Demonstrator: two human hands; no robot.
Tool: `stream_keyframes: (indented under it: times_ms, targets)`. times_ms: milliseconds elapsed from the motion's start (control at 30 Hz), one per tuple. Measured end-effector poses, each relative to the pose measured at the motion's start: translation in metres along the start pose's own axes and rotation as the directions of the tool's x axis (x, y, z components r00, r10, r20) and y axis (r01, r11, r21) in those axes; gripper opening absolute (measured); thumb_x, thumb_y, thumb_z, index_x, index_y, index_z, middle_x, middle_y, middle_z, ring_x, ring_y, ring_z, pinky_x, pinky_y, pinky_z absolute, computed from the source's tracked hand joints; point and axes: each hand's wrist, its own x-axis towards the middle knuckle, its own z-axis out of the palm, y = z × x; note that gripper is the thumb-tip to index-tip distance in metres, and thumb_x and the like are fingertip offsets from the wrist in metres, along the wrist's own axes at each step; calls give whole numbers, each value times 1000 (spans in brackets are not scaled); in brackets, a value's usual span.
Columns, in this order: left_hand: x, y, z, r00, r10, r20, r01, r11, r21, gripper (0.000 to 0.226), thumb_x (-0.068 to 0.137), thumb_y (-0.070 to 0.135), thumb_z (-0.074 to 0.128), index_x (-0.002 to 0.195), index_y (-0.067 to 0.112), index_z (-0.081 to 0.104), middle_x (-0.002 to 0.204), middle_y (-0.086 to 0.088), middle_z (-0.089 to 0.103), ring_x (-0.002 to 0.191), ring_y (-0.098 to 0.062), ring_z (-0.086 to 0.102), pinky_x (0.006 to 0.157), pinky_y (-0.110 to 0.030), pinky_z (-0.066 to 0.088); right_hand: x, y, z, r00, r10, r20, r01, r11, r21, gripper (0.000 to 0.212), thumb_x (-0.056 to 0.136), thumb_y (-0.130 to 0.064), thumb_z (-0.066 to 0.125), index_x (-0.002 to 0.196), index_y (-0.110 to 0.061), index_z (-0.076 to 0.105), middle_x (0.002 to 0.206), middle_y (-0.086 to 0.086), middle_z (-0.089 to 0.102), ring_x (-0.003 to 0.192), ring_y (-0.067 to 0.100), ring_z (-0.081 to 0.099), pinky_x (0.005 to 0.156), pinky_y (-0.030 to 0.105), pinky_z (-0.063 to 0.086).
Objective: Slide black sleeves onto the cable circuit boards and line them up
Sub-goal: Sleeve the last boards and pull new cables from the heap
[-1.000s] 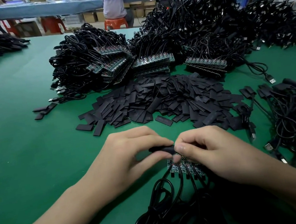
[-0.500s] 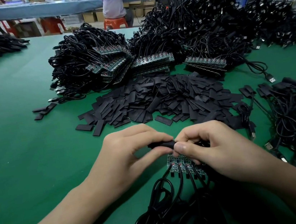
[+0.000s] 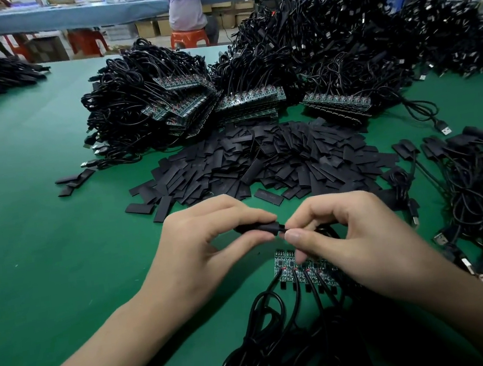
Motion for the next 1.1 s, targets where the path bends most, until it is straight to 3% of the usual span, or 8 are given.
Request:
stream_keyframes:
  times_ms: [167,267,400,467,600,767,1000,1100]
  targets:
    - [2,3,0,995,-32,-97,38,998,59,31,80,24,84,109,15,78,98,6,71,92,-5,67,87,-19,51,1,-1,4,1000,-14,-14,14,1000,15,11,94,-35,69,83,-34,72,74,-21,74,73,28,69,76,42,50]
    - [3,8,3,966,-91,-243,116,989,92,39,78,29,85,113,16,75,96,6,67,90,-6,65,87,-18,49,-1,1,8,993,-60,-102,63,998,23,10,96,-27,69,87,-32,72,76,-22,74,73,12,70,75,34,51]
    - [3,11,6,959,-138,-249,169,980,106,45,81,40,79,121,20,74,99,8,63,93,-6,63,90,-15,46,-3,2,14,946,-233,-227,174,952,-252,7,95,-27,67,96,-29,73,78,-20,73,77,4,68,81,32,49]
    - [2,11,8,962,-172,-211,191,979,71,54,79,45,80,126,21,71,103,9,63,95,-7,63,92,-17,47,-3,2,14,930,-302,-210,201,895,-398,12,96,-28,63,100,-25,74,79,-12,71,75,13,65,79,40,49]
    - [1,9,8,954,-235,-184,236,972,-21,53,76,47,80,123,24,72,103,12,66,98,-10,67,92,-26,54,-3,1,15,877,-459,-140,308,762,-570,11,96,-20,65,99,-19,75,79,-6,69,70,19,63,74,42,50]
    - [1,4,8,948,-301,-102,281,944,-171,51,73,42,83,119,24,73,104,10,68,101,-16,70,95,-29,56,-3,2,11,879,-465,-108,333,760,-557,10,95,-23,66,98,-21,76,80,-10,69,72,14,61,78,39,48]
    - [1,5,8,960,-268,-82,252,953,-169,48,74,25,90,119,22,73,106,6,68,103,-18,69,95,-32,56,0,5,9,830,-546,-116,356,678,-643,9,93,-21,68,90,-18,76,74,-7,67,71,18,59,74,39,48]
    - [1,7,7,963,-232,-137,217,969,-116,45,74,27,85,117,22,73,101,7,68,100,-18,69,92,-27,55,-1,5,10,889,-436,-136,314,800,-511,10,95,-28,66,94,-23,75,76,-9,64,73,15,59,78,38,48]
